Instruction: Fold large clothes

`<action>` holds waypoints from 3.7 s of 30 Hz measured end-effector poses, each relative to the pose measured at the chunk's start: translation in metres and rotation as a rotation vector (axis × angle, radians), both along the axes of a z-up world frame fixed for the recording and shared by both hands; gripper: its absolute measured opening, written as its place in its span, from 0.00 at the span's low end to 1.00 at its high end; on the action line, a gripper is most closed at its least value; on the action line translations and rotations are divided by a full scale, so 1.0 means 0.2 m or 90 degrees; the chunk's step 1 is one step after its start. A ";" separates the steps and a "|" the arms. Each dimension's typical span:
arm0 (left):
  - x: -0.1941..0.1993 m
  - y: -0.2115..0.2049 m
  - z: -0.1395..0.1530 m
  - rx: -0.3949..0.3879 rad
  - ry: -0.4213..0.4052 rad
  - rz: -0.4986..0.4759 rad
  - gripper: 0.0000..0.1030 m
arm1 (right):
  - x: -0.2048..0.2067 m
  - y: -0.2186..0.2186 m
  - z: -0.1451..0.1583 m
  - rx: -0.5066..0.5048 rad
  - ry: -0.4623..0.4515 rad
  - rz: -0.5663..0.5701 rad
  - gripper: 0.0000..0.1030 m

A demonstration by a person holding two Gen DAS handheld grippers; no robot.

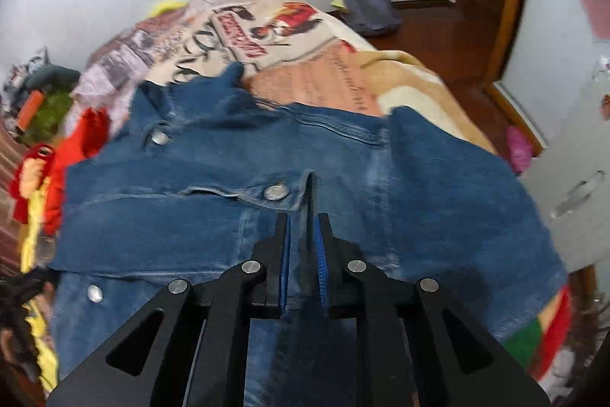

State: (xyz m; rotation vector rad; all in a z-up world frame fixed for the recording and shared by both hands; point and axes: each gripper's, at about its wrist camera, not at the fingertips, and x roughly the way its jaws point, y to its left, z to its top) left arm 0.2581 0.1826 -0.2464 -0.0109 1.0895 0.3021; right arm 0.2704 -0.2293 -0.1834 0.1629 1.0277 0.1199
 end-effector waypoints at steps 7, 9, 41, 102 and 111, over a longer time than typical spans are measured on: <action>-0.01 -0.14 0.25 0.017 -0.075 -0.060 0.76 | -0.06 -0.11 0.10 -0.013 -0.012 -0.025 0.14; 0.00 -0.20 0.34 0.009 -0.108 -0.081 0.80 | -0.08 -0.14 0.16 -0.023 -0.031 -0.030 0.19; 0.38 -0.90 0.34 -0.107 -0.111 -0.249 0.91 | -0.21 -0.99 -0.37 0.301 0.064 -0.320 0.65; 0.22 -0.71 0.30 -0.117 -0.110 -0.181 0.91 | 0.06 -0.57 -0.23 0.293 0.059 -0.299 0.52; 0.19 -0.69 0.29 -0.098 -0.115 -0.178 0.91 | 0.15 -0.46 -0.09 0.186 -0.013 -0.223 0.12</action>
